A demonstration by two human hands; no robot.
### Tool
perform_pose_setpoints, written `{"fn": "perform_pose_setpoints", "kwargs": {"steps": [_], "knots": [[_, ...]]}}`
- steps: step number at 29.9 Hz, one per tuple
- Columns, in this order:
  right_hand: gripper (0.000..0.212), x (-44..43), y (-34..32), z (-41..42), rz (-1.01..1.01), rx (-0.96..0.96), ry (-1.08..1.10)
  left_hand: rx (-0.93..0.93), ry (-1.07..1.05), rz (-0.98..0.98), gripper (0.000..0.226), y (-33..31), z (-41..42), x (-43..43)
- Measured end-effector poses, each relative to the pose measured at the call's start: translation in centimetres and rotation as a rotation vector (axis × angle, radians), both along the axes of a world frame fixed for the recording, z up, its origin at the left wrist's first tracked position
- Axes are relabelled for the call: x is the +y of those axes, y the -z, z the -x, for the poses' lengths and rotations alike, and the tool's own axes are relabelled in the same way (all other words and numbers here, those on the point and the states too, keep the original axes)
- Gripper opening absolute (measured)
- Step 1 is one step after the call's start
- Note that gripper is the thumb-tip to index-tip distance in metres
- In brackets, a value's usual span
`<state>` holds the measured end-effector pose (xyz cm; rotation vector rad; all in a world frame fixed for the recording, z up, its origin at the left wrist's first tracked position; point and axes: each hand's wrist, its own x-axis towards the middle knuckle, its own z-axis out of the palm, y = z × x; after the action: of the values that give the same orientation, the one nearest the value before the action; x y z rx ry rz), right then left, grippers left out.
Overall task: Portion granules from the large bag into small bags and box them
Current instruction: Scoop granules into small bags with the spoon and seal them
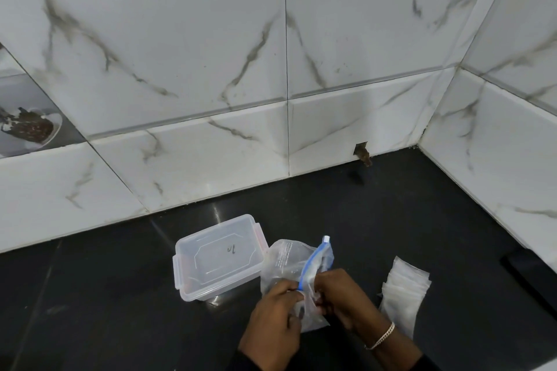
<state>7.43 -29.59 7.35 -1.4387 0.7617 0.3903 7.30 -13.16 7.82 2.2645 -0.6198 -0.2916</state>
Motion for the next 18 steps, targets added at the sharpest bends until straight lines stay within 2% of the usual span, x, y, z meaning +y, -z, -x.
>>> {"fn": "perform_pose_setpoints", "kwargs": {"steps": [1,3,6,8,9,12,18], "knots": [[0.010,-0.3,-0.2,0.1,-0.024,0.020,-0.007,0.005,-0.002,0.002,0.037,-0.1,-0.1,0.1],[0.011,-1.0,0.0,0.1,0.052,-0.012,-0.059,0.013,-0.040,0.005,0.032,-0.2,-0.1,0.4],[0.024,-1.4,0.0,0.0,0.414,-0.170,-0.216,0.025,-0.101,-0.023,0.023,0.4,0.0,1.2],[0.020,-1.5,-0.5,-0.1,0.615,-0.263,-0.250,0.038,-0.129,-0.051,0.019,0.8,-0.1,1.6],[0.018,-1.7,-0.7,-0.2,0.651,-0.301,-0.242,0.046,-0.147,-0.062,0.019,0.8,-0.1,1.7],[0.017,-2.5,-0.6,-0.1,0.601,-0.269,-0.222,0.048,-0.199,-0.071,0.014,0.5,-0.2,1.9],[0.015,-3.2,0.5,0.0,0.250,-0.136,-0.032,0.007,-0.203,-0.002,0.018,-0.7,-0.5,1.2]]}}
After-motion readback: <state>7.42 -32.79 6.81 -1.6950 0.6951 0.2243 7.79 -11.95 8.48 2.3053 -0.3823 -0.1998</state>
